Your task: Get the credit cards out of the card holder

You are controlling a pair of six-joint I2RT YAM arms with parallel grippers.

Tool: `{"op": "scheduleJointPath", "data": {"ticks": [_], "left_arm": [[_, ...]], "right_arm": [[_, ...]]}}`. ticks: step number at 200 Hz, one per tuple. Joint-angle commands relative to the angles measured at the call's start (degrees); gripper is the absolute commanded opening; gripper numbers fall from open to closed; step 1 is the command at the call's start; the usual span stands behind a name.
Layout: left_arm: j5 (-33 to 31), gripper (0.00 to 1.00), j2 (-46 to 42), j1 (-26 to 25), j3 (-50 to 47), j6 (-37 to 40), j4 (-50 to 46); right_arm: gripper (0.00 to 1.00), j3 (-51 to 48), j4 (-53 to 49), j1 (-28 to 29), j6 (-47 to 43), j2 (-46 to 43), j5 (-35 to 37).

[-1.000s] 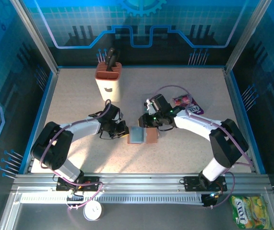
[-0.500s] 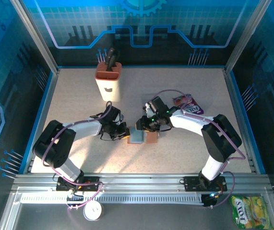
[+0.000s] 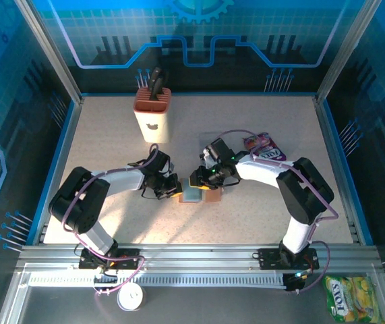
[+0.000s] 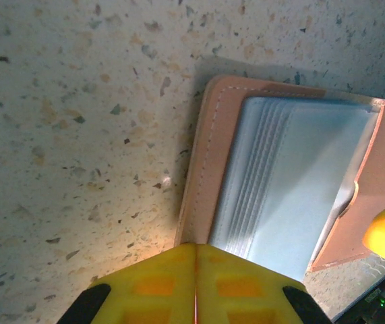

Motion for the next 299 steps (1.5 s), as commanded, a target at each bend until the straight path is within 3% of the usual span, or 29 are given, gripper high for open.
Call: {"op": "scheduleJointPath", "data": {"ticks": [1,68,245,299], "left_arm": [[-0.70,0.08,0.71,-0.37,-0.23,0.16,-2.18],[-0.66,0.09,0.62,-0.39,-0.42,-0.11,-2.40],[-1.85,0.09,0.09,-0.35,0.97,0.41,-4.11],[-2.91,0.09,-3.74,-0.38,2.28,-0.11,-4.75]], "right_arm": [[0.44,0.82,0.62,0.51,1.23,1.02,-2.14],[0.44,0.70,2.17,0.74,2.42,3.17,-3.77],[0.43,0.24,-2.93,0.52,0.30,3.28,1.56],[0.43,-0.81,-1.58,0.21,0.52,2.99,1.21]]}}
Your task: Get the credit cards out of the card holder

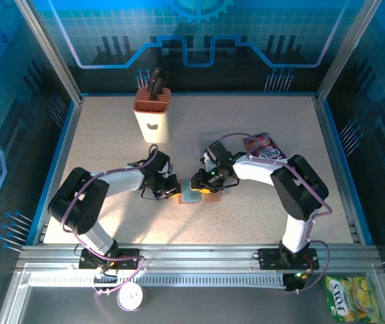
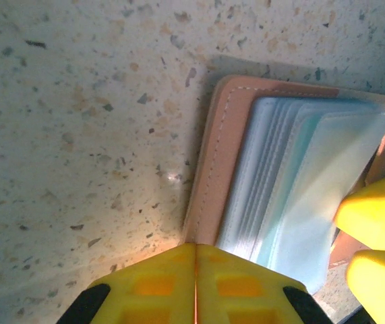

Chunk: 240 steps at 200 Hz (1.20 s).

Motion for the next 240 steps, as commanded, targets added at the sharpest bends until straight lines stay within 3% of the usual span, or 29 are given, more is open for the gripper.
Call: {"op": "scheduleJointPath", "data": {"ticks": [1,121,240], "left_arm": [[-1.55,0.09,-2.82,-0.34,2.23,-0.11,-2.62],[6.21,0.19,-0.59,-0.40,0.70,-6.39,8.03],[9.86,0.20,2.65,-0.53,0.39,-9.03,12.79]], "right_arm": [[0.43,-0.86,-0.63,0.18,-0.59,0.18,0.68],[0.40,-4.21,3.32,-1.23,0.72,-0.37,-1.17],[0.39,-6.12,5.97,-2.21,2.05,-1.60,-2.86]]}}
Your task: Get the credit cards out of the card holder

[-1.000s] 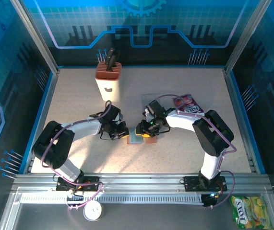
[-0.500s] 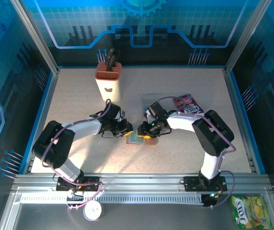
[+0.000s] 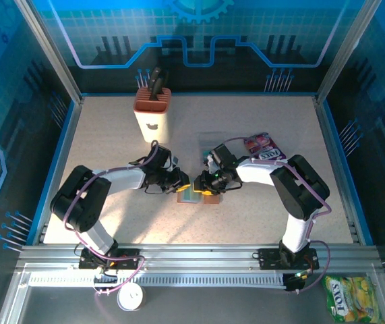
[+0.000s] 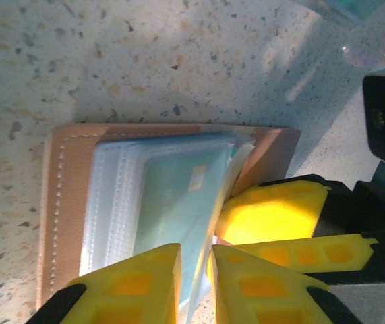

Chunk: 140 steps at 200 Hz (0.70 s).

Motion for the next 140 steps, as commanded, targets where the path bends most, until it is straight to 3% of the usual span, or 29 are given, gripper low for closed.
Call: {"op": "scheduleJointPath", "data": {"ticks": [1,119,140], "left_arm": [[2.48,0.20,0.82,-0.49,-0.79,-1.71,1.86],[3.92,0.21,2.39,-2.86,2.39,-3.92,3.10],[4.17,0.16,4.25,-3.85,3.49,-4.15,3.66]], "right_arm": [[0.39,-1.28,-0.21,-0.55,0.69,-1.53,-0.44],[0.39,-2.90,-6.29,-3.99,-2.35,-11.00,1.89],[0.40,-3.76,-7.61,-5.05,-3.21,-12.80,2.35]]}}
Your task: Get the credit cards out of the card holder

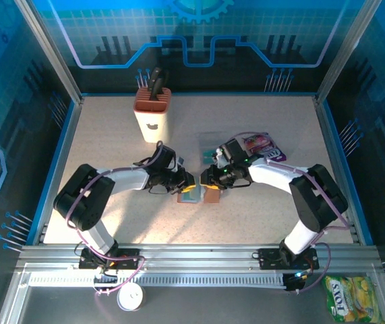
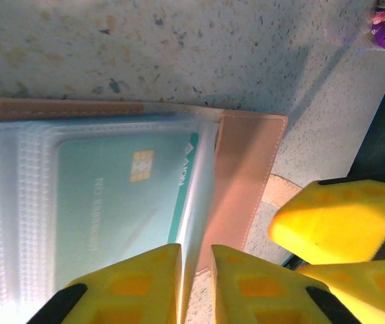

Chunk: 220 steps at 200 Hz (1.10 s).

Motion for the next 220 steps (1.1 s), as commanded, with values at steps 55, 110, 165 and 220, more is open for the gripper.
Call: {"op": "scheduleJointPath", "data": {"ticks": [55,110,165,220], "left_arm": [[2.50,0.16,6.93,-3.16,6.13,-2.25,1.67],[3.01,0.26,10.40,-4.54,10.37,-2.59,1.15],[3.85,0.36,12.44,-4.86,14.10,-2.32,0.00],[4.15,0.42,13.33,-4.87,17.46,-1.20,-2.64]], "right_arm": [[0.40,-4.04,-5.17,-3.24,-2.60,-6.40,1.59],[0.41,-4.94,-6.69,-4.30,-3.36,-8.34,1.78],[0.43,-4.85,-8.22,-5.16,-3.93,-9.94,2.64],[0.44,-3.06,-8.52,-5.36,-3.66,-9.65,2.17]]}}
